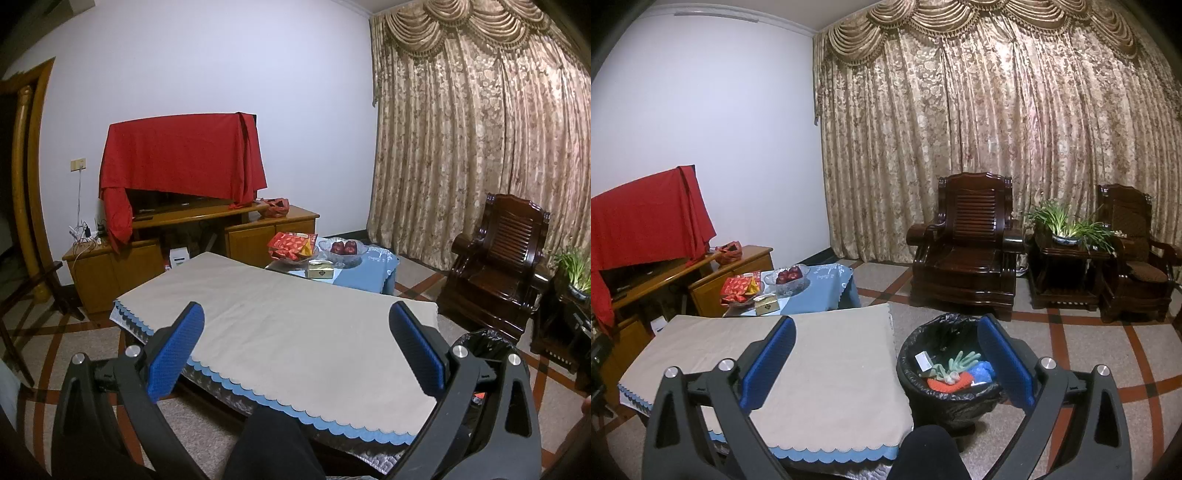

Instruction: Collect trash

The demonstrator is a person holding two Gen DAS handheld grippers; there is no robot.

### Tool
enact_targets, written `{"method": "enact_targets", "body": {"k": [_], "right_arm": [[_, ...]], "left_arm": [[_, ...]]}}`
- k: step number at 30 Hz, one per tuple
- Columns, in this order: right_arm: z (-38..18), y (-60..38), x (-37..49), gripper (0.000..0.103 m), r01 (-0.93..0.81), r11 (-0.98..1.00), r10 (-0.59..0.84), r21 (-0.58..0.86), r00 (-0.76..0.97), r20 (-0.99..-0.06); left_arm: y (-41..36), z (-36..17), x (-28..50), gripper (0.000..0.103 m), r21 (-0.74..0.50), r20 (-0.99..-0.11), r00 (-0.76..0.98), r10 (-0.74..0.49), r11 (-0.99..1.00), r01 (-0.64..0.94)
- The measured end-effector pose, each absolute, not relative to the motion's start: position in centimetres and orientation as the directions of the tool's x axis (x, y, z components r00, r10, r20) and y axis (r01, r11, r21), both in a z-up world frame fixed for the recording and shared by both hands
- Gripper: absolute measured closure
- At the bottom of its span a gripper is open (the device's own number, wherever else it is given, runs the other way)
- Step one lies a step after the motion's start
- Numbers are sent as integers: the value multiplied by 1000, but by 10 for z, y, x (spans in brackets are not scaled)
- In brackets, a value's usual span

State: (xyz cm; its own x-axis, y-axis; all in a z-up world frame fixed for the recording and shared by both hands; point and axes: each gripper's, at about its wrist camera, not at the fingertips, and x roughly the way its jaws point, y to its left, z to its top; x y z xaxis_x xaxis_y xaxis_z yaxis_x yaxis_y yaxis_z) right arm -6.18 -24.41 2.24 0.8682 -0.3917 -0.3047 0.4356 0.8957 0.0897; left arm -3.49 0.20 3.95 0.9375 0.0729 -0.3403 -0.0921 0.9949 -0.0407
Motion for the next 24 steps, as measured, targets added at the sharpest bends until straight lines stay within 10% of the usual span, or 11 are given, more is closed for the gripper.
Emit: {"method": "enact_targets", "body": {"k": [24], "right_arm": [[23, -246, -65, 6, 440, 893, -393, 95, 866, -309]], "left_arm": [[-1, 40, -38, 6, -40, -343, 937, 72, 995, -91]]}}
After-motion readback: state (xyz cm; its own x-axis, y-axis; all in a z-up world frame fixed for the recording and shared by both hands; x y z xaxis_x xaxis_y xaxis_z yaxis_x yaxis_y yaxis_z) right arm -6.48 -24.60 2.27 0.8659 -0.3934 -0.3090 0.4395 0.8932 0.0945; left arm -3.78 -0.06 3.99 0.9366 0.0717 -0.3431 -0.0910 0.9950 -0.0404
